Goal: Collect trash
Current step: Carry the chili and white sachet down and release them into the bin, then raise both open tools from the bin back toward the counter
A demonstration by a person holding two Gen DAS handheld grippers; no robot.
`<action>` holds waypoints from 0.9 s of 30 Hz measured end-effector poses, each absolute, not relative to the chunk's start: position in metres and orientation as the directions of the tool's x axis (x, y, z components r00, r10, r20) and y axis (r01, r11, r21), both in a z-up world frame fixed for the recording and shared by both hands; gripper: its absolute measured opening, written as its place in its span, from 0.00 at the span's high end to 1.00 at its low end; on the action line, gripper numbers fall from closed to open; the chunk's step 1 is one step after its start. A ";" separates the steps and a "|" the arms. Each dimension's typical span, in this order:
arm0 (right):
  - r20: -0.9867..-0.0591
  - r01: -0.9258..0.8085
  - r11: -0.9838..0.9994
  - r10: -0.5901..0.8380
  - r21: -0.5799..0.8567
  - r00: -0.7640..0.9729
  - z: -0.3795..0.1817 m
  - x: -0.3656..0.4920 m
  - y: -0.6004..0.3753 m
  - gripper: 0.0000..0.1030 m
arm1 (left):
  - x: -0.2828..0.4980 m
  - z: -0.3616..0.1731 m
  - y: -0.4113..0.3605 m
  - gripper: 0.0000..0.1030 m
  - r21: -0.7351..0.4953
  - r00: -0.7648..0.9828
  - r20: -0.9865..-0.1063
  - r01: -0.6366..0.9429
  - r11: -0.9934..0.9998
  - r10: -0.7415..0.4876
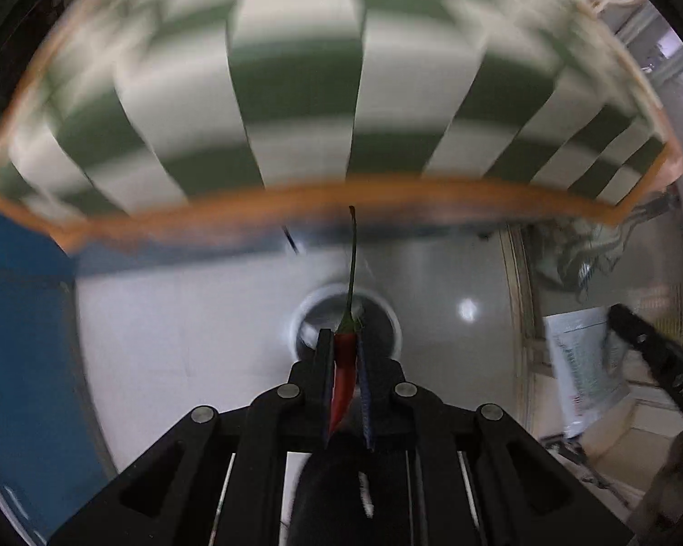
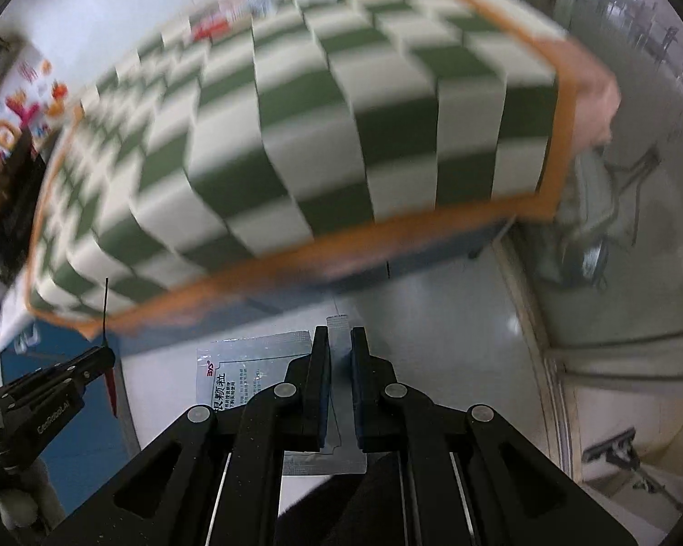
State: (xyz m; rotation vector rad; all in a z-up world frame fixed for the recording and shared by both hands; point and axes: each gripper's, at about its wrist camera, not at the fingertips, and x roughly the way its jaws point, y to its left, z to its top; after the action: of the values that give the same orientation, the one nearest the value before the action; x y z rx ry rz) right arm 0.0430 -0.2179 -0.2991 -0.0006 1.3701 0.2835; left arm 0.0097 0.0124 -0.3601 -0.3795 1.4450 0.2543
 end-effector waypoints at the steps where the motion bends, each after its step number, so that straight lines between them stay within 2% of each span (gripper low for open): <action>1: -0.970 -0.200 0.966 0.194 0.163 0.147 -0.319 0.041 -0.217 0.92 | 0.007 -0.386 0.014 0.93 -0.112 0.087 -0.993 -0.421 0.900 -0.083; 6: -0.985 -0.197 0.967 0.172 0.162 0.035 -0.447 0.029 -0.214 0.92 | -0.005 -0.513 0.020 0.92 -0.203 0.019 -0.973 -0.542 0.816 -0.229; 13: -0.988 -0.196 0.969 0.143 0.153 -0.067 -0.625 0.011 -0.204 0.92 | -0.018 -0.684 0.015 0.92 -0.249 -0.041 -0.933 -0.646 0.722 -0.359; 18: -0.984 -0.210 0.967 0.116 0.142 -0.134 -0.724 -0.002 -0.194 0.92 | -0.031 -0.756 0.012 0.92 -0.235 -0.086 -0.920 -0.660 0.713 -0.383; 22: -0.978 -0.210 0.965 0.119 0.154 -0.173 -0.770 -0.009 -0.191 0.90 | -0.042 -0.780 0.015 0.90 -0.212 -0.108 -0.923 -0.660 0.721 -0.370; 24: -0.975 -0.211 0.965 0.118 0.157 -0.186 -0.782 -0.010 -0.189 0.89 | -0.046 -0.779 0.021 0.79 -0.198 -0.108 -0.929 -0.662 0.723 -0.354; 25: -0.975 -0.215 0.964 0.115 0.156 -0.192 -0.785 -0.009 -0.188 0.87 | -0.048 -0.777 0.024 0.62 -0.193 -0.103 -0.933 -0.665 0.721 -0.345; 26: -0.975 -0.216 0.965 0.108 0.151 -0.195 -0.787 -0.010 -0.187 0.84 | -0.050 -0.773 0.027 0.36 -0.174 -0.106 -0.941 -0.664 0.727 -0.321; 27: -0.975 -0.215 0.965 0.108 0.150 -0.195 -0.785 -0.010 -0.187 0.76 | -0.051 -0.769 0.031 0.23 -0.157 -0.107 -0.948 -0.661 0.734 -0.300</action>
State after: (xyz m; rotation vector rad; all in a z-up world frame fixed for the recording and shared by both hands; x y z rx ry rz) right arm -0.0101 -0.1869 -0.7846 -0.0803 1.7440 0.2918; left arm -0.0511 0.0306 -0.7689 -0.7714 1.7005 0.3630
